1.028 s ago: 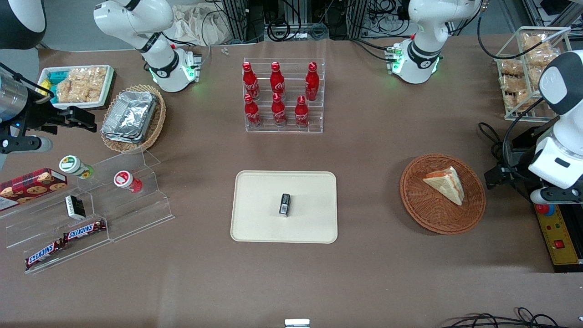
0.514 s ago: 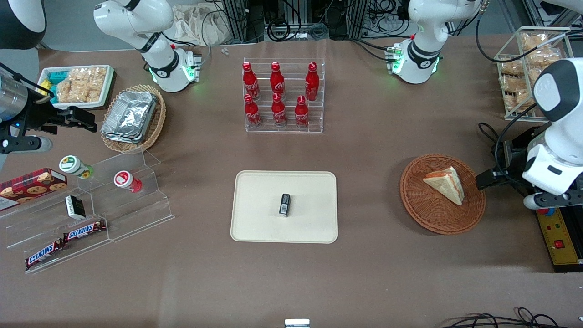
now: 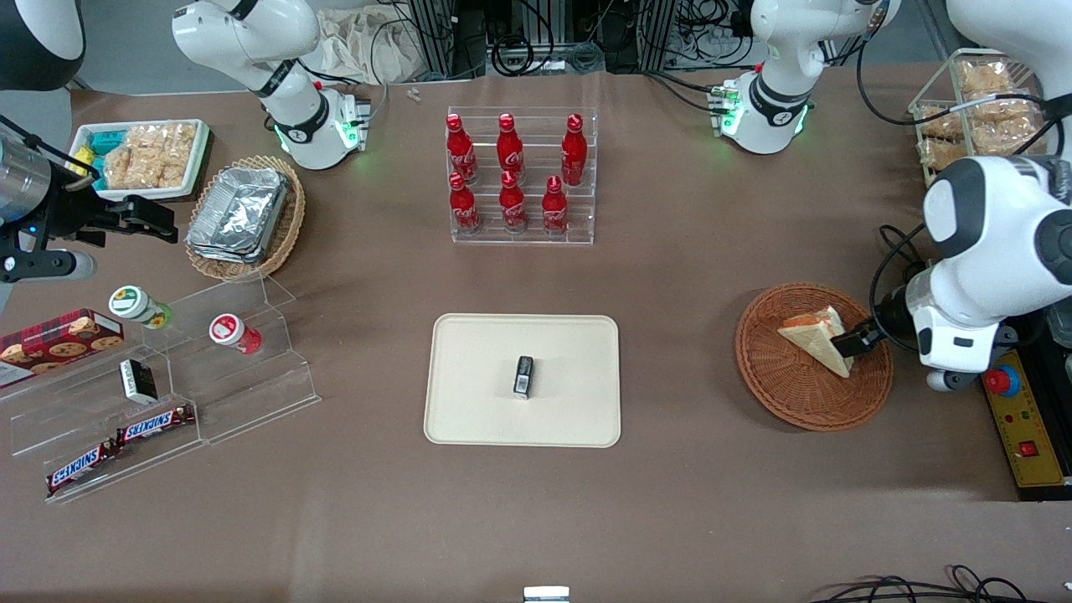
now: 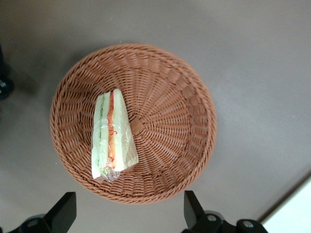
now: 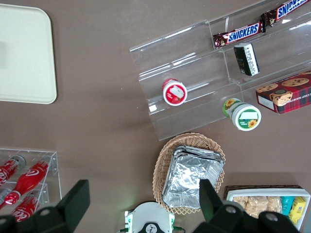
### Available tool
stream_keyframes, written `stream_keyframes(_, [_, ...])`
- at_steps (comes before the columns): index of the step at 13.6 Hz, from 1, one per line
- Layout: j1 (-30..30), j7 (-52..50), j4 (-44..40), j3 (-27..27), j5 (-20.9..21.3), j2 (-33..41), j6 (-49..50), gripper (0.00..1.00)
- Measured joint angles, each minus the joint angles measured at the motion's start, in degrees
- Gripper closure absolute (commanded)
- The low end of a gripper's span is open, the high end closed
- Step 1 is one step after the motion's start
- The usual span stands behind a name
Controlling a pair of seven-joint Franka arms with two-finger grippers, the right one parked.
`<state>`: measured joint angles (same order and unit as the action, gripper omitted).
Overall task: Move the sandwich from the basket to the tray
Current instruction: 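Lower the left gripper and grasp the wrapped sandwich in the basket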
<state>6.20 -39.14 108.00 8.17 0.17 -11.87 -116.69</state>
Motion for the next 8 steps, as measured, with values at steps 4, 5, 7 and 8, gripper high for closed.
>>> stream_keyframes(4, [0.33, -2.56, 7.89, -0.79, 0.09, -0.02, -9.13, 0.01])
stream_keyframes(5, [0.69, -2.63, 9.80, -0.91, 0.10, -0.02, -11.61, 0.01])
stream_keyframes(7, [1.50, -2.63, 13.04, -1.12, 0.10, 0.00, -15.32, 0.01])
stream_keyframes(8, [1.80, -2.64, 14.42, -1.13, 0.09, -0.01, -16.64, 0.01])
